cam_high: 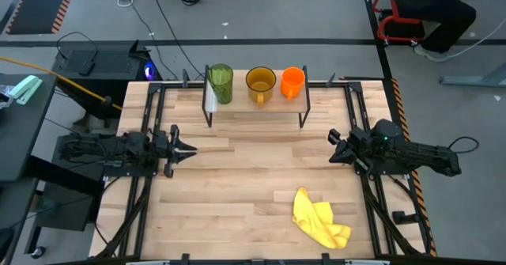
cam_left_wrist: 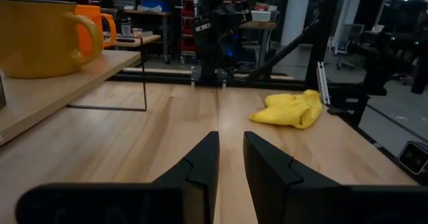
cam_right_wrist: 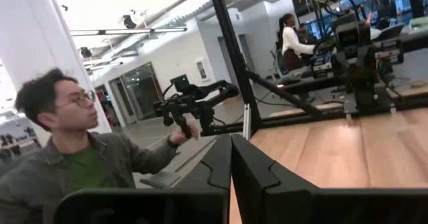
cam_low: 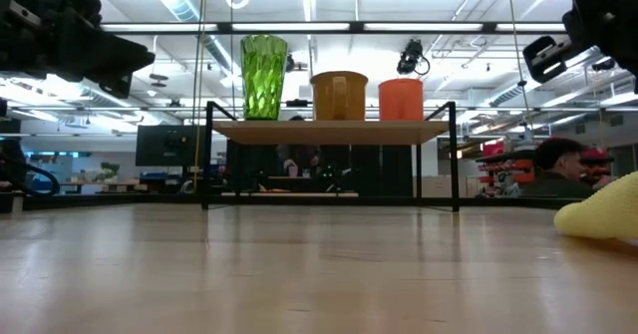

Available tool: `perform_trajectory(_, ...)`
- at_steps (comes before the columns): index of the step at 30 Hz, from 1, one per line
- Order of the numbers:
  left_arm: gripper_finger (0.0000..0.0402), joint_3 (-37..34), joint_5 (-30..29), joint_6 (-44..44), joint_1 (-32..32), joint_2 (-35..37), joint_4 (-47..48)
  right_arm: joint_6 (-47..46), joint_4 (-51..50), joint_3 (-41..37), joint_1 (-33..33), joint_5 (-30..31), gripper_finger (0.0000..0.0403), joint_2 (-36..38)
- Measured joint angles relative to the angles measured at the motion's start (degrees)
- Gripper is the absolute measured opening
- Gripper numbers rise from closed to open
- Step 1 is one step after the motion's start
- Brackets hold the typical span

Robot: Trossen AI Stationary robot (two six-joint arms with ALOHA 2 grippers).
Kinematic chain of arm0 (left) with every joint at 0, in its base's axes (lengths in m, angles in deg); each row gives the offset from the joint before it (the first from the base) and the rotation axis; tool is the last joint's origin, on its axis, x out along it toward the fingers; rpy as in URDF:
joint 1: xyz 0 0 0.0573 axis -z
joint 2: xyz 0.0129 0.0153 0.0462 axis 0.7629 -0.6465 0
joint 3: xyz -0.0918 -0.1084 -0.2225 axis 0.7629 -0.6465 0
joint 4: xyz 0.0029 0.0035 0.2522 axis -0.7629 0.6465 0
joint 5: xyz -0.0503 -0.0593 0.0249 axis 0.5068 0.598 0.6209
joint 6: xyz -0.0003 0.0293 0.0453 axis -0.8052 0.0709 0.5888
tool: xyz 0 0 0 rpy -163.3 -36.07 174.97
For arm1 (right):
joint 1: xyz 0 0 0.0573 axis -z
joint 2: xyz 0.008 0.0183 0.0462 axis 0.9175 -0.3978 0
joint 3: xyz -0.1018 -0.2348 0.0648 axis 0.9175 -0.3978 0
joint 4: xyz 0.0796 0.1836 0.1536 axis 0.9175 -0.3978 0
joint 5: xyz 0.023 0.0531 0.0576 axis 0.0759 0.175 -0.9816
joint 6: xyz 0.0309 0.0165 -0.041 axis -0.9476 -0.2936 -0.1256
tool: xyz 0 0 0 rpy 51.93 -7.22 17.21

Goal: Stack small to large cups/mugs on shelf
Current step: Return to Home Position

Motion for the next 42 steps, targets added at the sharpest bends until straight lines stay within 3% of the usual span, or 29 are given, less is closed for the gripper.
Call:
perform_trajectory(8,0.0079,-0.2,-0.2,0.0,0.0,0.0,-1.2,-3.6,0.0,0.0,0.0,0.0,0.0017,0.0)
perform_trajectory(42,0.0082,-0.2,-0.2,0.0,0.0,0.0,-1.8,-3.5,0.0,0.0,0.0,0.0,0.0017,0.0)
